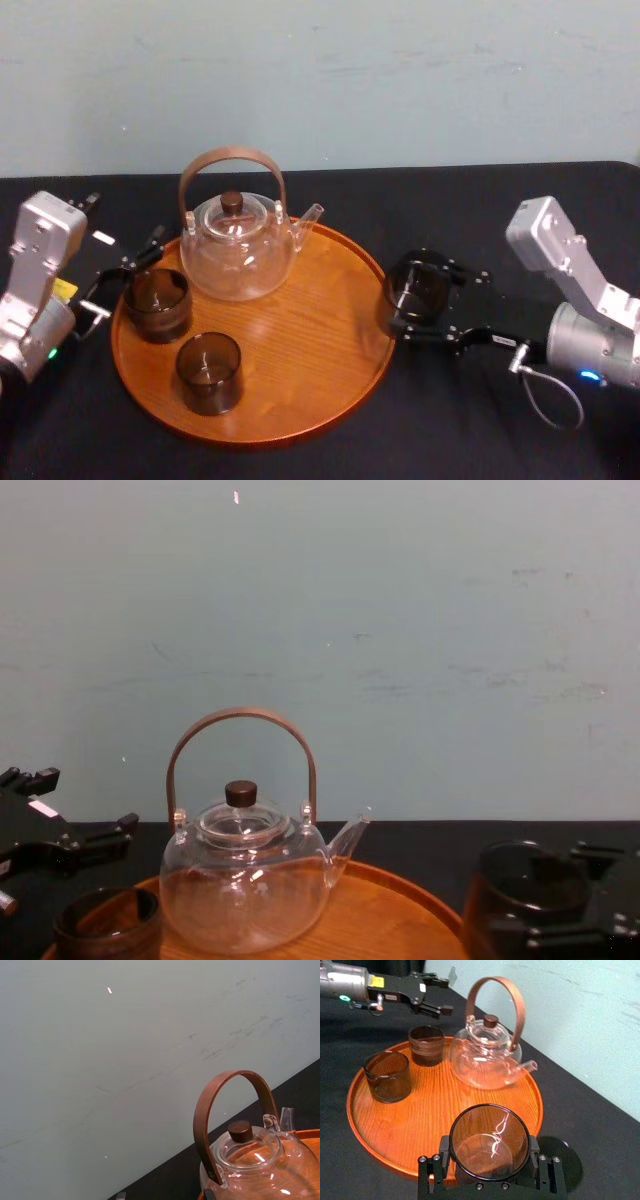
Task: Pick up the glass from the table and place it on the tray.
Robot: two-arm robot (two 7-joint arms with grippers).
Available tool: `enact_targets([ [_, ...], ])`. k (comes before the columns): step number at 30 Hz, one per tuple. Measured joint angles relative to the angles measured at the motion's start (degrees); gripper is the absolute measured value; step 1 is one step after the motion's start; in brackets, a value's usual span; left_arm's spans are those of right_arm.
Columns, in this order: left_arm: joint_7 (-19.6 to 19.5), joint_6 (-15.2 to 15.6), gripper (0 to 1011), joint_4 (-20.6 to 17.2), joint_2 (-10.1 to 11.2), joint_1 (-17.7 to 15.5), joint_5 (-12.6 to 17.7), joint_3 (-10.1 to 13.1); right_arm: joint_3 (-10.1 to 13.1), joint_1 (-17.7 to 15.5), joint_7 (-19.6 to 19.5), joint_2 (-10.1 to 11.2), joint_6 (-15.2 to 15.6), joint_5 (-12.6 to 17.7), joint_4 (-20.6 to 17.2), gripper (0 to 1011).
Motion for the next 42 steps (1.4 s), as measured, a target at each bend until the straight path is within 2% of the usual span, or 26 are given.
enact_targets([
  [19,0.0,0.0,1001,0.0,0.0,0.0,0.0,0.0,-6.8,6.9,2.9,-3.7,-1.3,-1.9,4.6,913],
  [29,0.0,0.0,1001,0.0,0.0,0.0,0.0,0.0,-9.3,8.9,3.8,-5.4,-2.0,-2.3,6.6,913],
  [42,0.0,0.0,1001,0.0,0.0,0.0,0.0,0.0,-11.6,9.9,4.9,-6.2,-2.7,-2.8,8.0,912],
])
